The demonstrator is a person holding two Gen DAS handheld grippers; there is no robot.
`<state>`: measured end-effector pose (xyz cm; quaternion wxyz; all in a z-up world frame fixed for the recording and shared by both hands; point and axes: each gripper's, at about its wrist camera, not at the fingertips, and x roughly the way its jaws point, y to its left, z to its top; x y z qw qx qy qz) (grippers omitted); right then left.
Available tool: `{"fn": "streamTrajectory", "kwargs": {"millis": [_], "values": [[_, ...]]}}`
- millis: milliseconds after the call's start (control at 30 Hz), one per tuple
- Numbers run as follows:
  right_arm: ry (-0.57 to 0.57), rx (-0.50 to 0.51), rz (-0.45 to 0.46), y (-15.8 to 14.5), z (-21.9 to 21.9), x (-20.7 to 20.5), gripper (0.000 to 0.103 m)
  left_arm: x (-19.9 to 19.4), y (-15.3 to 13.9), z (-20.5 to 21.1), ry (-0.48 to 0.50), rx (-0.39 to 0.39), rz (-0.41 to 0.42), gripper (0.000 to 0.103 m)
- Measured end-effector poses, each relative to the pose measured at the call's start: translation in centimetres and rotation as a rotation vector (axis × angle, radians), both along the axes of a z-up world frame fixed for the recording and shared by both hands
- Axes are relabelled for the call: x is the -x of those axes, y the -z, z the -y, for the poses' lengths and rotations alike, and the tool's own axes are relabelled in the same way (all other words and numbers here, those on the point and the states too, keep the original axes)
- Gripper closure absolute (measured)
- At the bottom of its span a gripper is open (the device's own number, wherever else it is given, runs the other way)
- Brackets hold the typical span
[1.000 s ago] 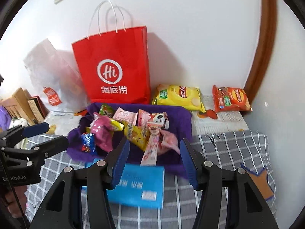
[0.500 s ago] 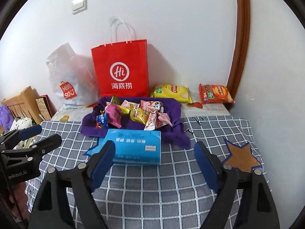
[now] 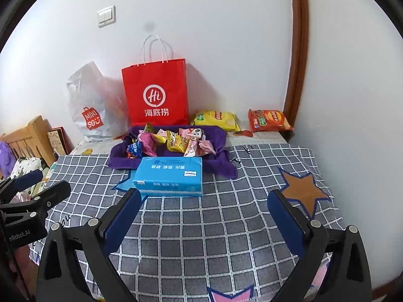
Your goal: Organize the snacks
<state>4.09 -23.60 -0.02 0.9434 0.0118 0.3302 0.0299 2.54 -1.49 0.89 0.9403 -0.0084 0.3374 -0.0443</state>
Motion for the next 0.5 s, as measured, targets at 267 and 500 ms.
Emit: {"fn": "streamTrajectory", "kwargs": {"millis": [267, 500], "values": [[-0.006, 0.013, 0.022, -0.4, -0.3, 2.1, 0.004, 1.6, -0.4, 0.4, 0.004, -0.001, 0.022, 0.013], [-0.011, 0.003, 0.024, -0.4, -0.5, 2.6, 0.004, 1.8, -0.5, 0.1, -0.004, 0.003, 0.018, 0.013]]}}
